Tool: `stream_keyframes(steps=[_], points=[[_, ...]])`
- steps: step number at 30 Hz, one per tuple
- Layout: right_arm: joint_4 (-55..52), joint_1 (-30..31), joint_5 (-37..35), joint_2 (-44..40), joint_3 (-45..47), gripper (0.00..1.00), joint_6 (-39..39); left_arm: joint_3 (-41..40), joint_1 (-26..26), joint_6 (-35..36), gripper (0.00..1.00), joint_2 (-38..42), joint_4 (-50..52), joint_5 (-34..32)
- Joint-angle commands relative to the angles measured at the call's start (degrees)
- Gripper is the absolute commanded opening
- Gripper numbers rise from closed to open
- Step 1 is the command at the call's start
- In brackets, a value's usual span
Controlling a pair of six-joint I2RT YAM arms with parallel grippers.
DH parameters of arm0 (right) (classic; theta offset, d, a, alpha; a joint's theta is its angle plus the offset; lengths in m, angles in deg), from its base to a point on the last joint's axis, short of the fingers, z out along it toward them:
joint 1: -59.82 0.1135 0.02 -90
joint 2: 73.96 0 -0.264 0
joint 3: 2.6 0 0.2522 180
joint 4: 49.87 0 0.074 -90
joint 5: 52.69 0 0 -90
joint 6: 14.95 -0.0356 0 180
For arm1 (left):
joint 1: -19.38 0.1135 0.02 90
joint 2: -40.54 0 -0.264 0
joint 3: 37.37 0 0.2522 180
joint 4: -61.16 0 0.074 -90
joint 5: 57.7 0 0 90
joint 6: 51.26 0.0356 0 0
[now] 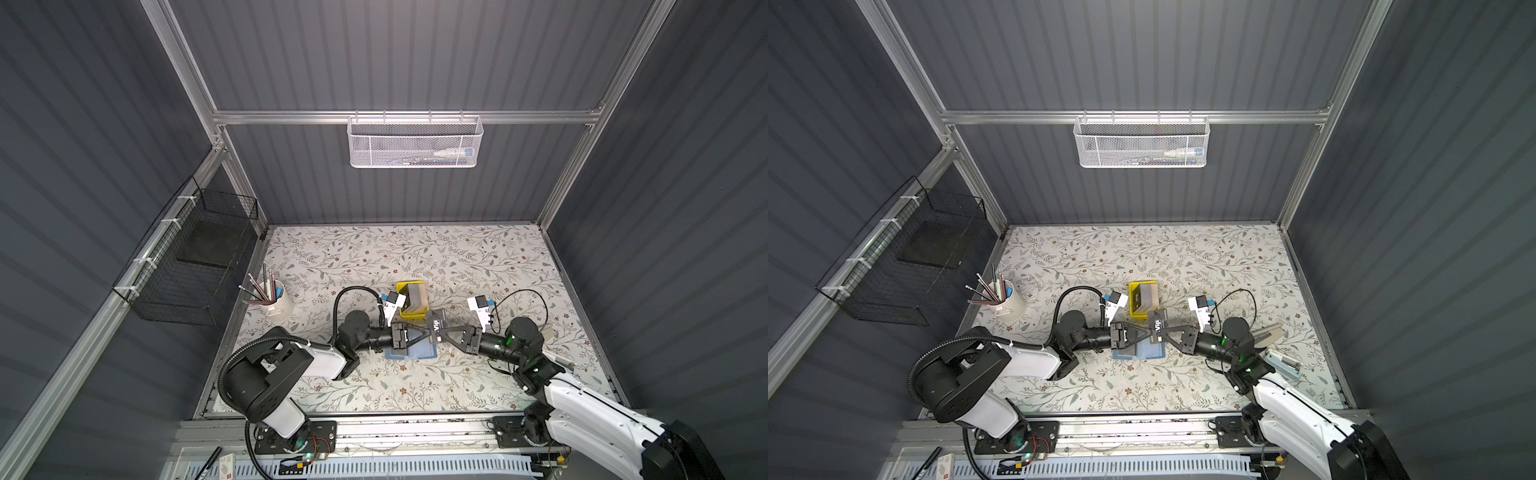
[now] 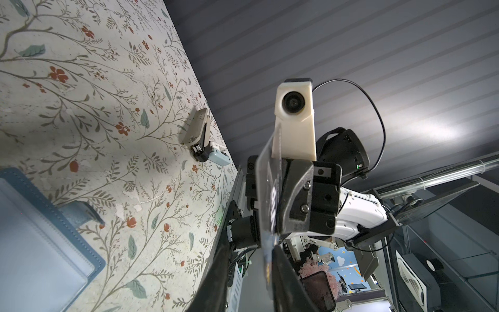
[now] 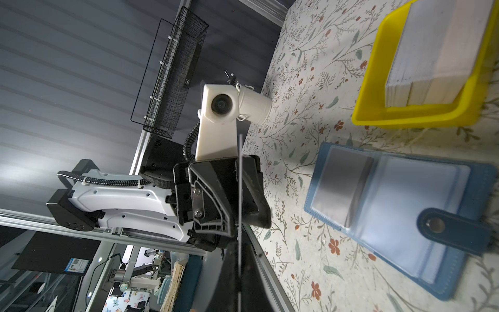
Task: Insert credit cards into a card holder
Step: Insert the credit card into the card slot.
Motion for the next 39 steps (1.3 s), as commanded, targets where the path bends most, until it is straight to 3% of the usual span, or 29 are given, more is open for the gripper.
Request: stream_keyframes(steps=[1, 14, 26, 29, 39], points=[[3.44, -0.12, 0.95, 0.66, 0.17, 0.04, -0.76, 1.69, -0.41, -1.94, 0.25, -0.91, -4.32, 0.4], [6.88, 0.0, 0.35, 1.92, 1.13, 0.04, -2.36, 2.45, -1.04, -4.05, 0.18, -2.27, -8.22, 0.01], [8.66, 0.13, -0.88, 3.43, 2.05, 0.1, -2.97, 1.88, -1.17, -4.42, 0.05, -2.72, -9.47, -2.51], [8.45, 0.42, -2.66, 3.66, 2.48, 0.18, -2.54, 1.91, -1.12, -2.44, 0.02, -1.45, -4.72, -3.18], [-9.94, 5.38, -14.78, -0.09, 0.04, 0.24, 5.25, 3.48, -0.93, 8.85, 0.0, 5.05, 22.36, -8.65]])
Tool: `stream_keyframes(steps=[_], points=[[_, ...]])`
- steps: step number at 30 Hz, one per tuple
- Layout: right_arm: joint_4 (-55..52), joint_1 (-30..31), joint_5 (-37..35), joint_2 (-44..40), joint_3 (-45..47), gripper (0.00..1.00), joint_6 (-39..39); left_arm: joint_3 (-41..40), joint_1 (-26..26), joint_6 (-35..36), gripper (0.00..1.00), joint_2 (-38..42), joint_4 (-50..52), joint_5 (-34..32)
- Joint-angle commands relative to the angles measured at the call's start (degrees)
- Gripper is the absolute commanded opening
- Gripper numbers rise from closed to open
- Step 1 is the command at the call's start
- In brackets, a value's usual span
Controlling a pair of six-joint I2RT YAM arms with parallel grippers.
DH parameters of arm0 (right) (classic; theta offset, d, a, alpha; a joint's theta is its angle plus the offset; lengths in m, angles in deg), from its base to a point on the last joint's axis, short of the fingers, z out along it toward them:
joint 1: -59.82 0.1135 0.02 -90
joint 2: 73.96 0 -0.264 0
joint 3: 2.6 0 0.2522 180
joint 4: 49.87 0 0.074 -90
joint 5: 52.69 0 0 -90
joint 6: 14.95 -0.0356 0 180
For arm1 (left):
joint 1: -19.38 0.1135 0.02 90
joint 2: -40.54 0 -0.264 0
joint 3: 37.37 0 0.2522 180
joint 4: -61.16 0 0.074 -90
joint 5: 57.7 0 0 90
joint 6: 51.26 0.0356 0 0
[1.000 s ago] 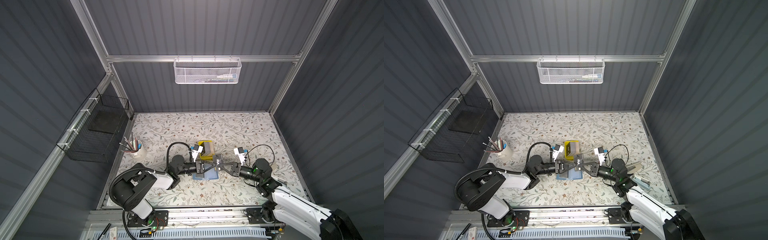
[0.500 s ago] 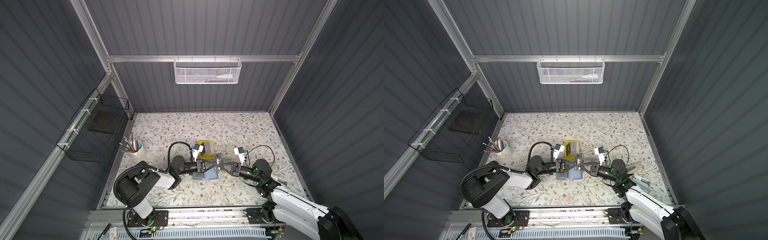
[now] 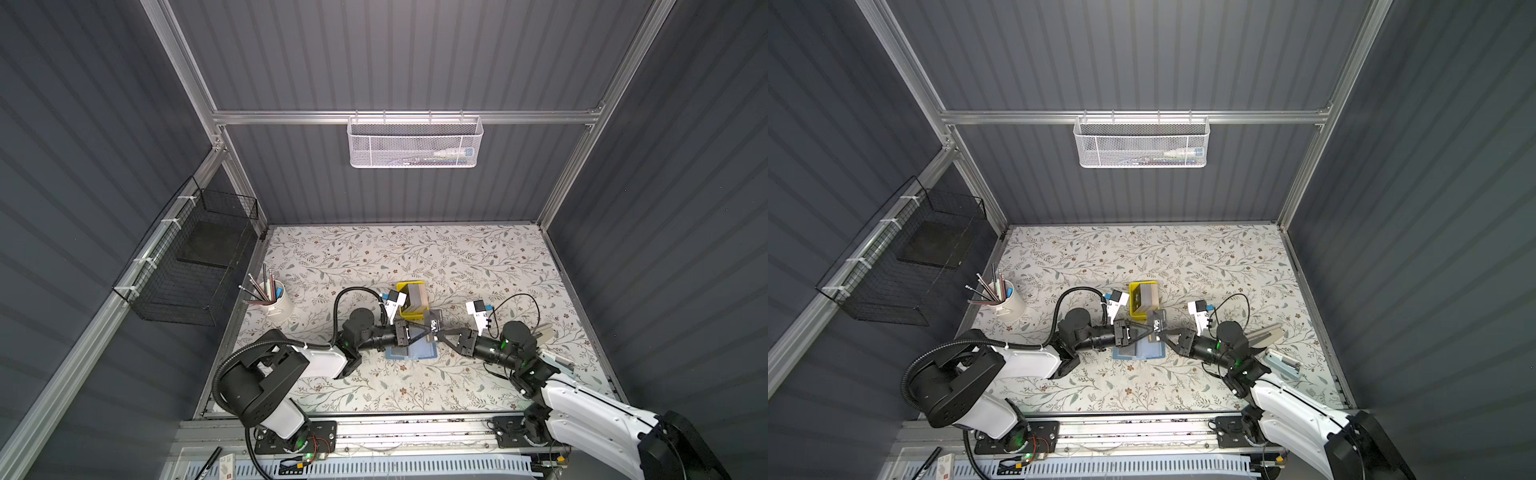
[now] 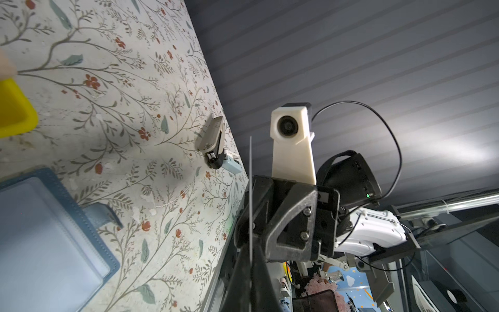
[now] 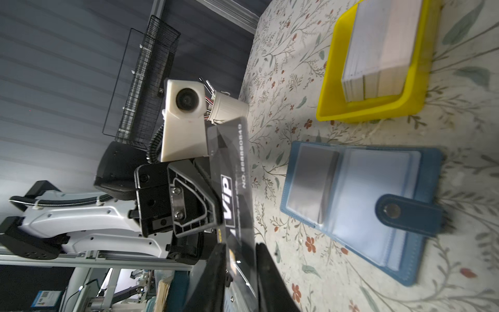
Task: Insert credit cards into a card holder
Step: Insert the credit card into the card slot.
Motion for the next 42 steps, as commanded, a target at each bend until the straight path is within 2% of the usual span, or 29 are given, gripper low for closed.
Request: stream_keyframes(steps=[1, 5, 11, 14, 22, 31, 42], points=[[-9.26, 1.9, -6.54, -1.65, -2.24, 0.24, 4.33, 1.49, 0.01, 6.78, 0.0, 2.98, 13.31, -3.26], [-17.15, 5.45, -14.04, -2.05, -4.24, 0.24, 7.22, 1.18, 0.45, 10.41, 0.0, 6.05, 21.64, -5.86], [-24.75, 11.57, -24.17, 0.7, -6.81, 0.26, 7.88, 0.75, 1.5, 12.85, 0.0, 8.36, 27.46, -6.55], [-27.13, 13.55, -26.98, 3.58, -8.44, 0.26, 7.54, 0.65, 1.79, 14.54, 0.0, 10.18, 31.28, -7.72], [-28.61, 16.28, -29.74, 10.17, -11.44, 0.26, 7.2, -0.96, 2.84, 16.11, 0.0, 13.47, 34.65, -7.04], [-29.37, 17.33, -29.39, 16.48, -13.21, 0.26, 6.26, -1.59, 4.62, 17.7, 0.0, 16.24, 41.29, -5.97], [-32.56, 17.1, -31.41, 20.89, -17.19, 0.25, 5.98, -1.71, 4.91, 17.61, 0.0, 13.93, 40.3, -5.63]])
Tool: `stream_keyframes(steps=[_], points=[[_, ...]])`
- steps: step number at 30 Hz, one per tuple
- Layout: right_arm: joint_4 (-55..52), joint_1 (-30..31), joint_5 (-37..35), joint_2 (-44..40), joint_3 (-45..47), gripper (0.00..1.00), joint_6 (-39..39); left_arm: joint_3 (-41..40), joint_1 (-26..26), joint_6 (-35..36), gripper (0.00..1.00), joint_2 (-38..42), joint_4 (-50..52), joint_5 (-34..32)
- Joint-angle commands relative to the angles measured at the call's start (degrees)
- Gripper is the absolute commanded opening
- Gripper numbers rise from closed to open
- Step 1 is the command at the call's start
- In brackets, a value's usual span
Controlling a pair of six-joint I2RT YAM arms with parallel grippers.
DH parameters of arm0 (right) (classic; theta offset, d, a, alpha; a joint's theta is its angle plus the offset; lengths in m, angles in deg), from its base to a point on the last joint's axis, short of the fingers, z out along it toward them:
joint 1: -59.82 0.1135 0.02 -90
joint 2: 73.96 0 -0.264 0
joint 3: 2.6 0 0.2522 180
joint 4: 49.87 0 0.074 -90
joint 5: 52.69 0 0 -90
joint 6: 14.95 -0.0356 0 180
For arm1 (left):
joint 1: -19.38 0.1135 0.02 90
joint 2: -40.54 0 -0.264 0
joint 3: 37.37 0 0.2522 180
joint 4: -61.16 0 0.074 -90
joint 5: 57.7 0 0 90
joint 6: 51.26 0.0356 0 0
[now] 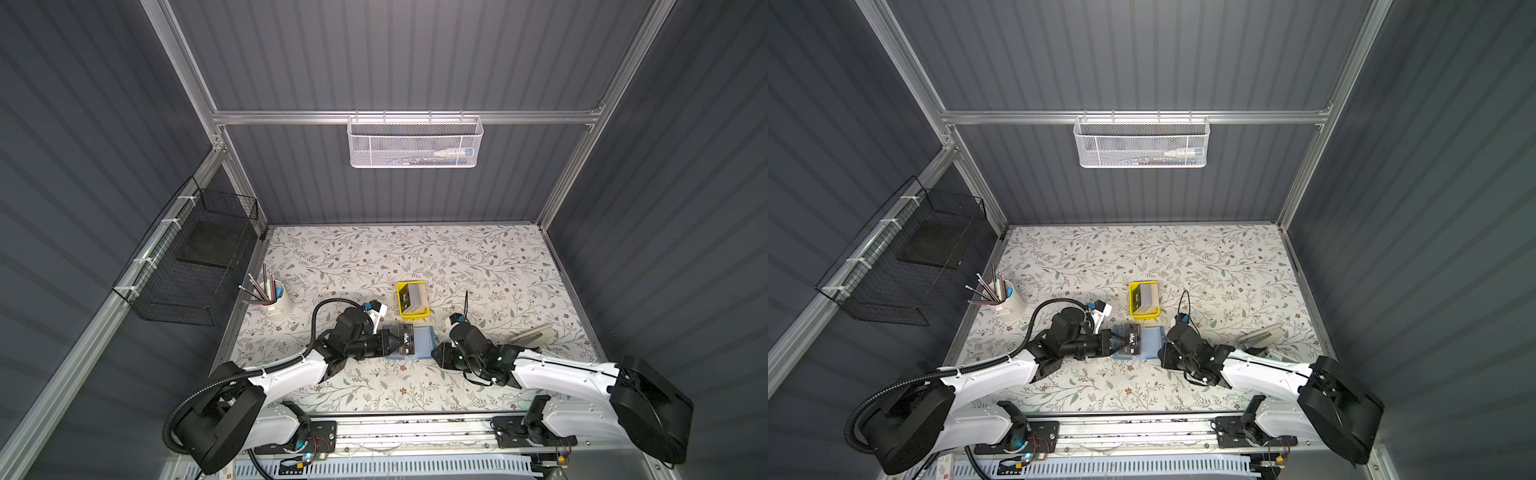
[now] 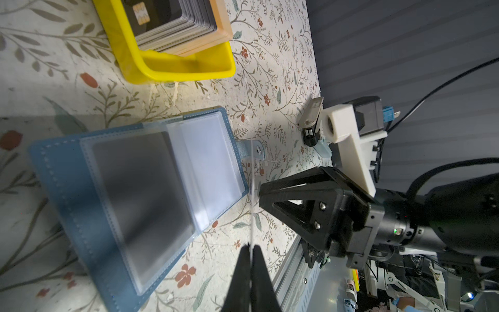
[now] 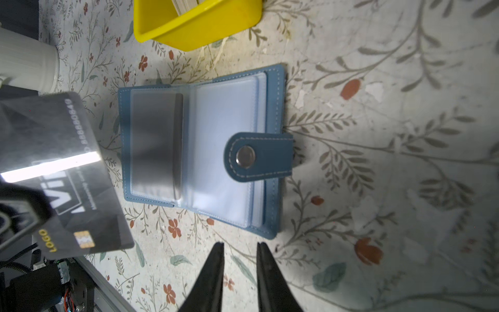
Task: Insert credit cards into a card holder
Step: Insert the credit card into the card slot.
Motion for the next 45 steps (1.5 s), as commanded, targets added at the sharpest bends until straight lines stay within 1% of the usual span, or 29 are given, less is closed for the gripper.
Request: stream_keyframes(steps=[1, 10, 13, 16, 25, 33, 39, 45], points=[[-2.63, -0.13, -1.62, 1.35, -2.0, 0.25, -0.05, -0.27, 0.33, 1.5, 0.0, -0.9, 0.72, 0.17], [-2.92, -3.27, -0.39, 3.18, -2.71, 0.24, 0.69, 1.06, 0.92, 0.89, 0.0, -3.79, 0.74, -0.75], [-2.37, -3.98, 0.63, 3.86, -2.88, 0.21, 1.23, 1.68, 1.03, 1.02, 0.0, -4.38, 1.38, -0.93], [-2.05, -4.25, 1.31, 4.87, -3.43, 0.2, 1.78, 2.56, 1.03, 1.37, 0.0, -5.0, 2.74, -1.26], [-1.52, -4.53, 1.55, 7.71, -4.65, 0.15, 1.94, 2.67, 1.03, 0.49, 0.0, -5.82, 1.95, -1.84], [-1.51, -4.6, 1.22, 9.02, -4.8, 0.13, 2.16, 2.87, 1.03, 0.36, 0.0, -5.66, 2.02, -2.33], [-2.21, -4.61, 0.71, 9.52, -5.09, 0.13, 2.56, 4.26, 1.03, 0.18, 0.0, -8.12, 1.8, -1.1], [-2.3, -4.56, 0.72, 9.73, -5.04, 0.13, 2.68, 4.89, 1.03, 0.01, 0.0, -8.8, 2.8, -2.56]])
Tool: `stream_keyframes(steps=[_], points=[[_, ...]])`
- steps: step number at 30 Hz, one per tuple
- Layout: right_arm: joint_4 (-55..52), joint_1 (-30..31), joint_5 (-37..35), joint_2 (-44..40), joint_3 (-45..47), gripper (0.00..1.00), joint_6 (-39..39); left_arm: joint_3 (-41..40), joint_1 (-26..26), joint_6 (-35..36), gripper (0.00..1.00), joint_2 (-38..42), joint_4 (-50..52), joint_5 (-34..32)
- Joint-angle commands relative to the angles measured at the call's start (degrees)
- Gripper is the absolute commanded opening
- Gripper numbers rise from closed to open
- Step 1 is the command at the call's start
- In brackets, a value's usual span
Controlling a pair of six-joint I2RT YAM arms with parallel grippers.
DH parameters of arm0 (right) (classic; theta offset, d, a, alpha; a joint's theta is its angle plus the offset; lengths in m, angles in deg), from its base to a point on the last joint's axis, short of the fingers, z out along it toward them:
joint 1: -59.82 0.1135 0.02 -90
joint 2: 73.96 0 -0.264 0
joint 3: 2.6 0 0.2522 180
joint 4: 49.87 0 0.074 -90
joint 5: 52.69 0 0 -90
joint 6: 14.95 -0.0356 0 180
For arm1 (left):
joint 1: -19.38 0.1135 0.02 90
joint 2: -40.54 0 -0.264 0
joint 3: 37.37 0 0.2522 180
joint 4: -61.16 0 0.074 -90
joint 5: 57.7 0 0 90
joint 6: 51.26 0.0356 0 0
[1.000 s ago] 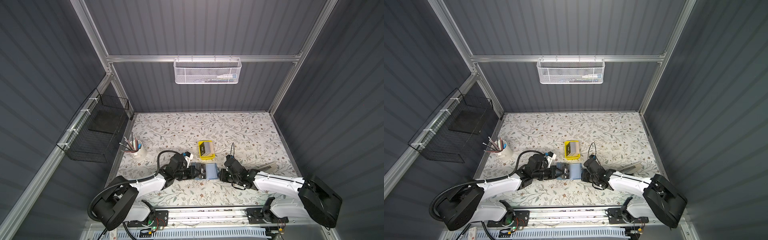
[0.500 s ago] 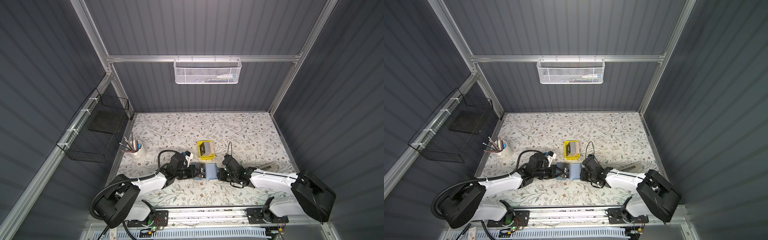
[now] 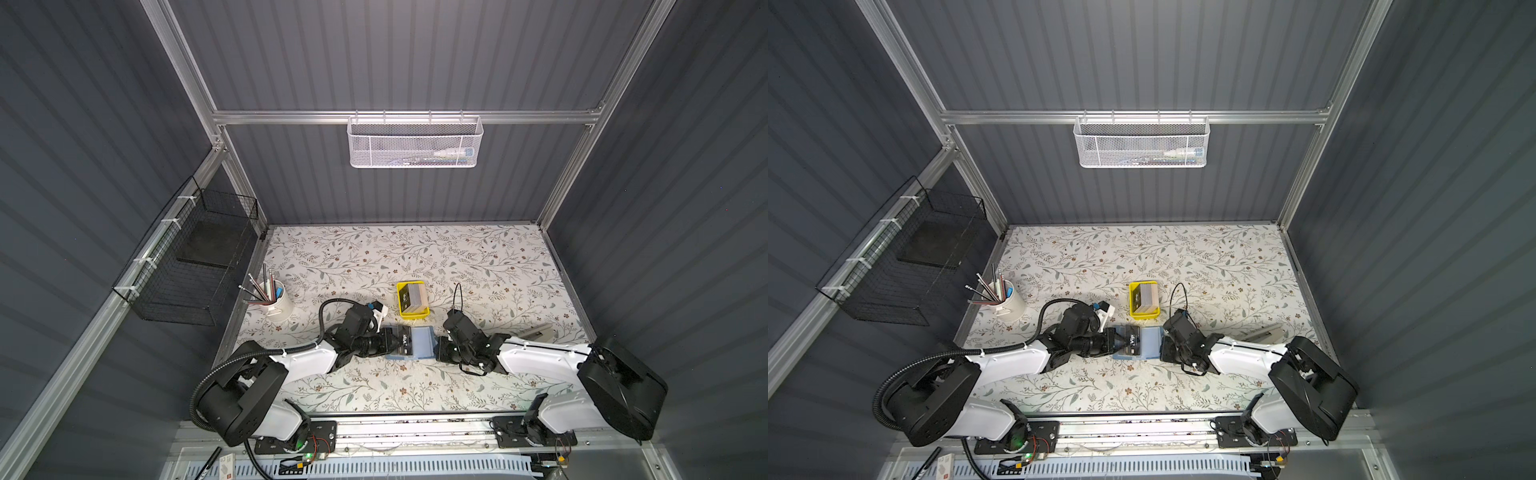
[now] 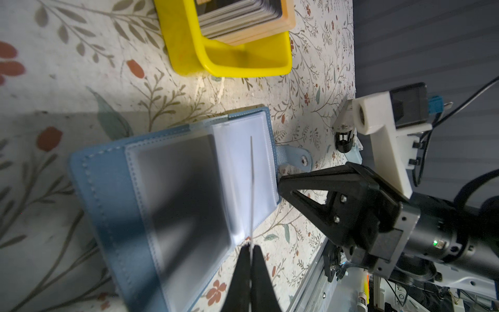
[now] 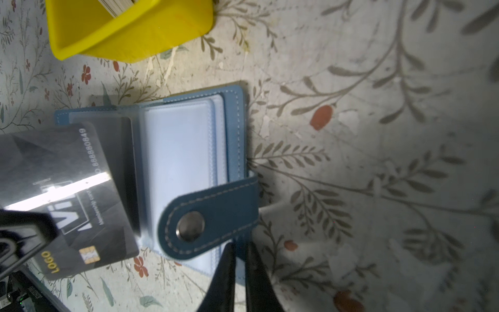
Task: Insert credit cards into a card holder
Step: Insert the credit card into the card slot.
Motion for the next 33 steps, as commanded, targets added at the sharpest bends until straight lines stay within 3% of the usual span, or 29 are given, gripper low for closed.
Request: stream_keyframes(steps=[1, 33], points=[[-0.9, -0.32, -0.79, 0.39, -0.86, 0.13, 0.75, 1.68, 0.28, -0.15, 0.0, 0.05, 1.24, -0.79], [-0.8, -0.31, -1.24, 0.4, -0.51, 0.12, 0.99, 3.35, 1.69, -3.09, 0.03, -6.3, 0.92, 3.46]])
